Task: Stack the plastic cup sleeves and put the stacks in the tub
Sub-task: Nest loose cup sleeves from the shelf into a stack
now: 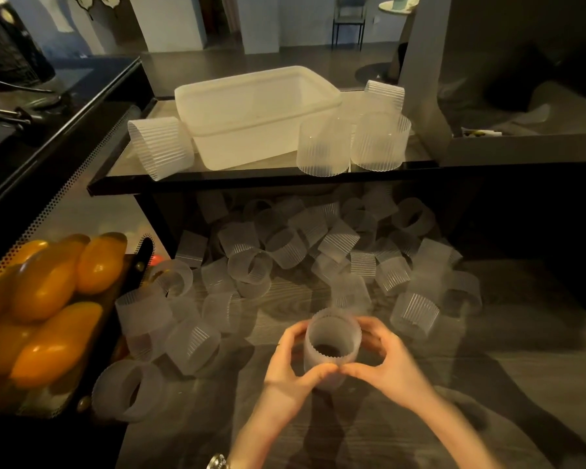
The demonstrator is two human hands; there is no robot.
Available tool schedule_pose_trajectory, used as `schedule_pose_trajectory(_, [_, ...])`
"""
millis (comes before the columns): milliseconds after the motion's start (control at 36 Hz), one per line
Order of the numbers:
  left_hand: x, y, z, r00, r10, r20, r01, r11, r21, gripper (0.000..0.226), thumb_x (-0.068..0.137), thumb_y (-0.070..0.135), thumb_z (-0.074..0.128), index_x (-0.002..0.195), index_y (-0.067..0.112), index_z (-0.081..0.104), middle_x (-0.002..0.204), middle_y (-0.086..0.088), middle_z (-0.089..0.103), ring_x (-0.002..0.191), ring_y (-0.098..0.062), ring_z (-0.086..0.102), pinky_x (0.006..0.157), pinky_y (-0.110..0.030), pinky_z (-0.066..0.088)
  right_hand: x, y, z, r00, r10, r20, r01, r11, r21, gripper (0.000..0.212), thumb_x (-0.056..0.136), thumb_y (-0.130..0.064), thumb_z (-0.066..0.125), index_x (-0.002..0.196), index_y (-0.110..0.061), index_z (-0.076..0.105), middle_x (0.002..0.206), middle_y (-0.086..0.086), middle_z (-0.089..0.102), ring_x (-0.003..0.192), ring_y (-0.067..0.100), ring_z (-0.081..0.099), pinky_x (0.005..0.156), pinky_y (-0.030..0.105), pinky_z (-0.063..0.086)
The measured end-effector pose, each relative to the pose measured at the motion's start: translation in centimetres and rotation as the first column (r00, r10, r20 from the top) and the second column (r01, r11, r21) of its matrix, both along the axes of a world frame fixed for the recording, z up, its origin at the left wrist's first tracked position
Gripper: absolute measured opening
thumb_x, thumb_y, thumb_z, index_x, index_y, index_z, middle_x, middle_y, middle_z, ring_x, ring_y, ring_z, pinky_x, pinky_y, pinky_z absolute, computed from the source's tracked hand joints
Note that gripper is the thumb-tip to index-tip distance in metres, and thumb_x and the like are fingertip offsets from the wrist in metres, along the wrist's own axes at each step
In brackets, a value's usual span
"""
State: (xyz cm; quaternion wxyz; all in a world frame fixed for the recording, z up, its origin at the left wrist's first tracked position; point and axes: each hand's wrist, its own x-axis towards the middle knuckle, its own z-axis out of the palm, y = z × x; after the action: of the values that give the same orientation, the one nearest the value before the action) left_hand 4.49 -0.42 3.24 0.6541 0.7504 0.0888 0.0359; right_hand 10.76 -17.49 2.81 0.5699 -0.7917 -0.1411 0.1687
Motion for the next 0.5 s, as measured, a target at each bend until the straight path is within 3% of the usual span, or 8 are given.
schedule_pose_trajectory(139, [0.0,0.0,-0.4,1.000,-0.021,0.010,0.021,1.000,-0.020,0.067,0.053,0.041,0.077,0.112,0.025,0.050,0.114,0.005,0.062,0.105,0.001,0.058,0.087,-0.012,0.042,-0.1,-0.1,0.1,1.000,0.006,-0.020,-0.006,1.000,0.020,0.068,0.055,-0.028,0.087,0.115,-0.027,0.054,0.116,-0.012,0.064,0.111,0.006,0.059,0.094,0.019,0.045])
schedule_pose_trajectory(389, [0.6,1.3,-0.1,0.998,-0.056,-0.029,0.055,0.998,-0.039,0.079,0.045,0.039,0.081,0.116,0.025,0.049,0.114,0.010,0.061,0.106,-0.002,0.058,0.090,-0.017,0.045,0.9,-1.1,0.1,0.996,0.076,-0.036,-0.077,0.996,-0.040,0.072,0.068,0.011,0.073,0.121,-0.032,0.047,0.129,-0.007,0.055,0.122,0.002,0.050,0.104,0.018,0.037])
schedule_pose_trajectory(444, [1.3,1.8,0.2,0.998,-0.042,-0.045,0.039,0.997,-0.064,0.060,0.061,0.033,0.078,0.114,0.026,0.051,0.114,0.009,0.061,0.106,-0.006,0.059,0.090,-0.019,0.046,1.3,-1.4,-0.1,0.999,0.045,-0.024,-0.047,0.996,-0.078,0.068,0.073,0.009,0.070,0.119,-0.037,0.046,0.129,-0.011,0.053,0.124,0.002,0.047,0.104,0.015,0.034])
schedule_pose_trajectory(500, [2.2,2.3,0.3,0.998,-0.016,-0.064,0.009,0.995,-0.104,0.022,0.087,0.021,0.063,0.108,0.026,0.055,0.113,0.001,0.063,0.107,-0.012,0.058,0.093,-0.022,0.046,1.8,-1.6,-0.6,1.000,-0.024,0.012,0.025,0.993,-0.112,0.065,0.075,0.006,0.070,0.115,-0.039,0.047,0.124,-0.015,0.053,0.121,0.004,0.049,0.099,0.012,0.037])
